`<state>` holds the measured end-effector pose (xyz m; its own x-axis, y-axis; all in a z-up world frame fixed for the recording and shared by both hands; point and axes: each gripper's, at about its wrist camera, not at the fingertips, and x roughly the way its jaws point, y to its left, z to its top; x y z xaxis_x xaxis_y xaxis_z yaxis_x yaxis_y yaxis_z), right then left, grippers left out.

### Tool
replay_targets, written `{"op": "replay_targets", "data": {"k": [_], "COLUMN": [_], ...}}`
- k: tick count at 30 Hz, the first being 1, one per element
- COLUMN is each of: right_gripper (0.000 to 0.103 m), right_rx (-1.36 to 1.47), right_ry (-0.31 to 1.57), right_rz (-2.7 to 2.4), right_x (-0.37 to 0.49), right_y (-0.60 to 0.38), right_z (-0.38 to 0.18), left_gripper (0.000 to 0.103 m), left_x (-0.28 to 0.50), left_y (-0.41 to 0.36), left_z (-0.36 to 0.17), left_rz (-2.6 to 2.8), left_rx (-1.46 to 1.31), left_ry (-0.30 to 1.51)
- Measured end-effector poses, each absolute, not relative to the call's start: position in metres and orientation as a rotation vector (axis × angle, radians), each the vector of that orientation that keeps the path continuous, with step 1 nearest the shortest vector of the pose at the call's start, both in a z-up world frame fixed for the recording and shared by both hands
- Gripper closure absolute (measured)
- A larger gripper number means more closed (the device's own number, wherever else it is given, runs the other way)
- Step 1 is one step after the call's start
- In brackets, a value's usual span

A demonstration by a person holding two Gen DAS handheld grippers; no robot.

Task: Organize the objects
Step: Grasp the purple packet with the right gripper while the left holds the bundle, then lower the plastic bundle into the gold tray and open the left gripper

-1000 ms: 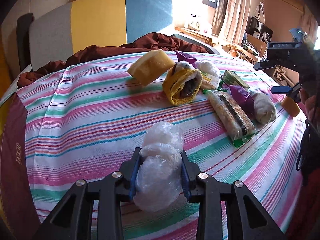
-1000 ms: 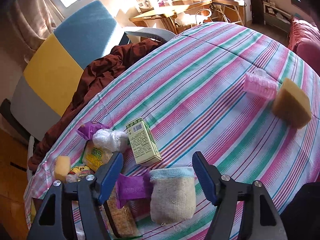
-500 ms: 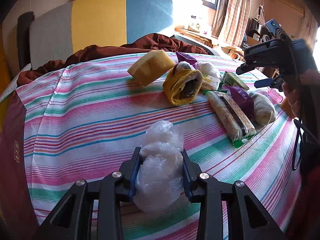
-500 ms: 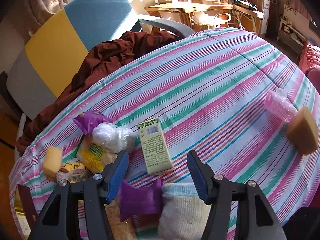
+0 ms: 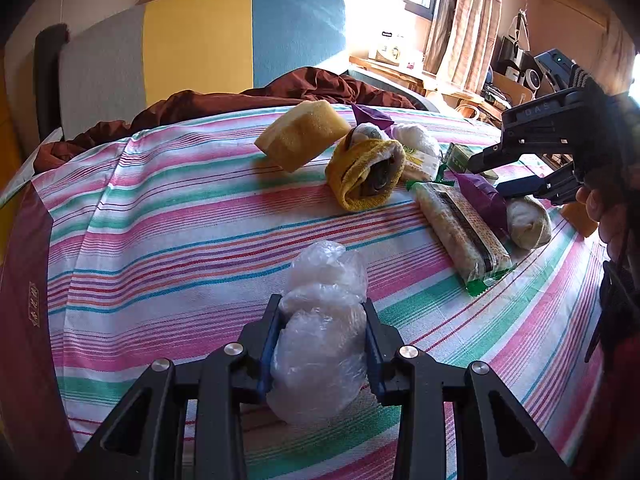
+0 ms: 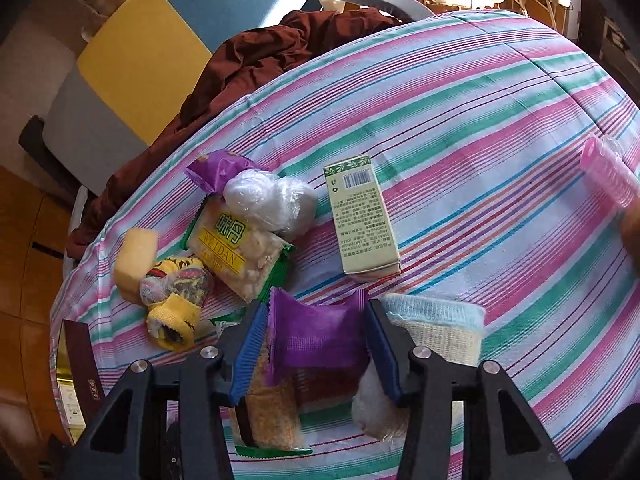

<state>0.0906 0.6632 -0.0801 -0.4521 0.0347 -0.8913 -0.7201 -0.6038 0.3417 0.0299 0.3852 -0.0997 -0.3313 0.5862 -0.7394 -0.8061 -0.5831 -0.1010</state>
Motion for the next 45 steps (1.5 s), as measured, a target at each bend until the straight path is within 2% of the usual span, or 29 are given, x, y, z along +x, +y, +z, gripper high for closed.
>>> {"op": "replay_targets", "data": {"k": [3,8,13,17,19,23,33,39,45], "right_gripper": [0.05,0.051,0.05,0.056,0.06,0.06,0.06,0.06,0.06], "right_rx": [-1.36,-1.355,-1.414,-1.432,-1.412,-1.372,-1.258,-1.198,-1.245], "right_ry": [0.889,0.921,0.778,0.732,0.77,0.814,0.68,0.68,0.571], "right_rz": [2.1,2.096,2.107,2.103,2.118,2.172,2.277,2.353,2.454], "right_x": [0.078,0.078,0.068,0.066,0.068,0.069,0.071,0.067,0.056], "right_y": [0.65,0.655,0.644,0.64,0.641,0.638,0.624,0.621,0.592], "right_z": [-0.084,-0.089,-0.092,-0.093,-0.09,-0.083,-0.056,-0.047,-0.041], "left_gripper": [0.065,0.065,0.065,0.065,0.065,0.065,0.07,0.07,0.07], "left_x": [0.03,0.03,0.031,0.031,0.031,0.031,0.032,0.032,0.041], "left_y": [0.386,0.386,0.386,0.386,0.386,0.387,0.384,0.36,0.335], "left_z": [-0.1,-0.1,-0.099,-0.099,-0.099,-0.099,-0.095,-0.073,-0.039], "left_rz": [2.001,2.002,2.002,2.001,2.002,2.002,1.992,2.07,2.098], "left_rx": [-0.954,-0.952,-0.95,-0.95,-0.95,-0.949,-0.971,-0.973,-0.917], "left_ry": [0.359,0.363,0.368,0.368,0.37,0.373,0.414,0.38,0.324]}}
